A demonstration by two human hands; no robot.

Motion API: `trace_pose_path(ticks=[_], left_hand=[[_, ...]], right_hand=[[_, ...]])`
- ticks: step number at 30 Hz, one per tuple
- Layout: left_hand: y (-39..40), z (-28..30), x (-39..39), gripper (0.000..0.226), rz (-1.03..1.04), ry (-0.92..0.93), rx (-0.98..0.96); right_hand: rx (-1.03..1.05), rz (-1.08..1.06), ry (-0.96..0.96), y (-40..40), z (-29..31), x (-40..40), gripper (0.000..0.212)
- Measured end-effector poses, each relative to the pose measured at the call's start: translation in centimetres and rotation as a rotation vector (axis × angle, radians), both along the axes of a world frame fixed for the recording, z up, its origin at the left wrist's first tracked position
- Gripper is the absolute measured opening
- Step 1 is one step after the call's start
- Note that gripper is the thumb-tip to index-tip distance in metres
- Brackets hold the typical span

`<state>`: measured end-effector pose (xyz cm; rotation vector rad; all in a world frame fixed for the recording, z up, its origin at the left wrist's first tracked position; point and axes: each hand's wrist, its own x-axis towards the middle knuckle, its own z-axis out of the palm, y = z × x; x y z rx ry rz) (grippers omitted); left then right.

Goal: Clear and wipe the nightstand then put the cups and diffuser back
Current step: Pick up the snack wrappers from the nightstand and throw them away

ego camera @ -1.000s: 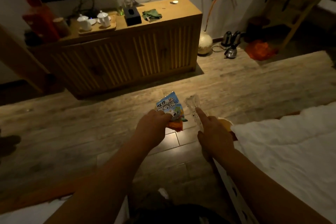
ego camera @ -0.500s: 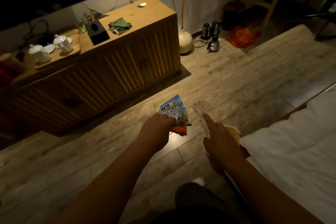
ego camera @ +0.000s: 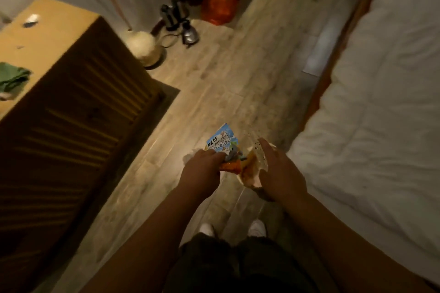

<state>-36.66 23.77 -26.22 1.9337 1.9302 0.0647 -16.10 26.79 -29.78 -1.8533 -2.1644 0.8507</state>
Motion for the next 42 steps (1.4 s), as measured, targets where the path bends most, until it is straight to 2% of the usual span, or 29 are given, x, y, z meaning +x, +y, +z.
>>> trace_pose_path(ticks=[8,16,19,21,25,27,29,32,37,42], left_hand=[[7.9,-11.6,1.7,0.022,-0.103,-0.131,-0.125],[13.0,-25.1,1.9,0.012,-0.262,-0.240,-0.215],[14.0,-30.2,2.5,0.015,-0.227,-0.303,-0.290],[14.2,-34.0,3.0,0.009,-0.179,-0.346,-0.363],[14.1,-41.4,4.2,0.007,-0.015,-0.471,-0.481],[14.0,-44.7,4.9,0.016,0.021,-0.515,-0.487],[14.2,-48.0,5.5,0.011,0.026,-0.515,-0.483],[14.5,-52.4,6.3,0.002,0.015,-0.475,-0.503],[15.0,-57.0,7.0,0.020,0.052,-0.419,-0.478],[14.9,-58.6,7.1,0.066,0.129,-0.394,-0.537]], right_hand=[[-0.109,-0.304,-0.069,0.7,-8.8,-0.3,0.080],[-0.194,-0.592,0.048,3.3,-21.1,-3.6,0.083],[-0.210,-0.618,0.056,4.3,-26.1,-4.0,0.080],[-0.238,-0.637,0.055,4.9,-29.5,-4.0,0.079],[-0.304,-0.677,0.118,5.7,-37.2,-4.1,0.076],[-0.325,-0.702,0.167,5.9,-41.1,-4.3,0.066],[-0.335,-0.750,0.231,6.2,-44.9,-4.5,0.057],[-0.353,-0.820,0.183,6.3,-49.7,-4.6,0.068],[-0.350,-0.956,0.165,7.1,-54.4,-4.7,0.078],[-0.337,-0.945,0.211,7.1,-55.6,-4.3,0.083]])
